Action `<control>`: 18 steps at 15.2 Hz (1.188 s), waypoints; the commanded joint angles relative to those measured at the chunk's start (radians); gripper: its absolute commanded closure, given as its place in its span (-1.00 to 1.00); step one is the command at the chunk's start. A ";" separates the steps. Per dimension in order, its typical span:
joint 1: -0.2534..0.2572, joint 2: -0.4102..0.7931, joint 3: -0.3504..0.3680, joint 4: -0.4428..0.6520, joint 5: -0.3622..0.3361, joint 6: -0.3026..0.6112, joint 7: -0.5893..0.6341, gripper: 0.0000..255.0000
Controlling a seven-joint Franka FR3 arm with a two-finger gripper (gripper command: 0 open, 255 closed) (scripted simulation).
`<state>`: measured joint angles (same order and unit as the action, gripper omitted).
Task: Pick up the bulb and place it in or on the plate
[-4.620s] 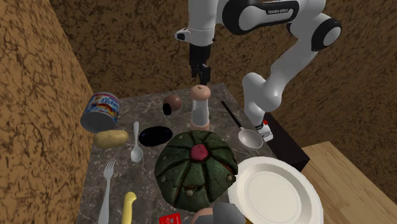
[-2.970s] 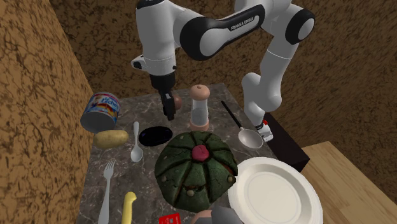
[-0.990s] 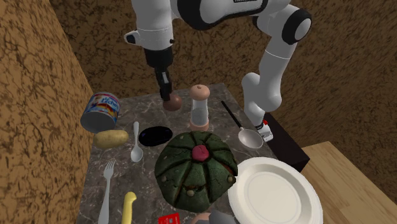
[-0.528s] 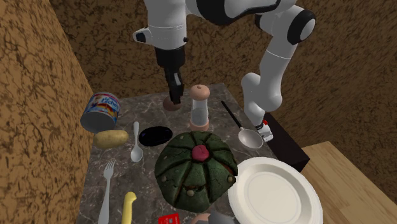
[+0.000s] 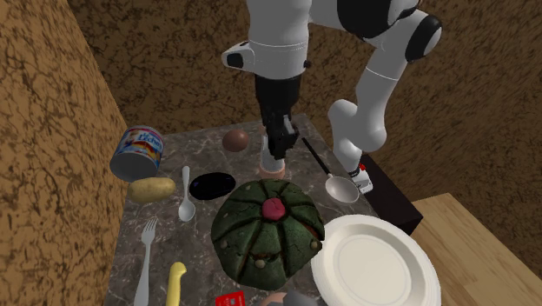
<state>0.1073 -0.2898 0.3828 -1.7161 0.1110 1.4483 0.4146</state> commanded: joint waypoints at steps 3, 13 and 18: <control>0.033 0.007 0.068 0.025 0.015 -0.010 0.104 1.00; 0.112 0.115 0.269 0.172 -0.001 -0.041 0.395 1.00; 0.177 0.254 0.402 0.311 -0.083 -0.067 0.587 1.00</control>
<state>0.2659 -0.0819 0.7482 -1.4527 0.0569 1.3941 0.9447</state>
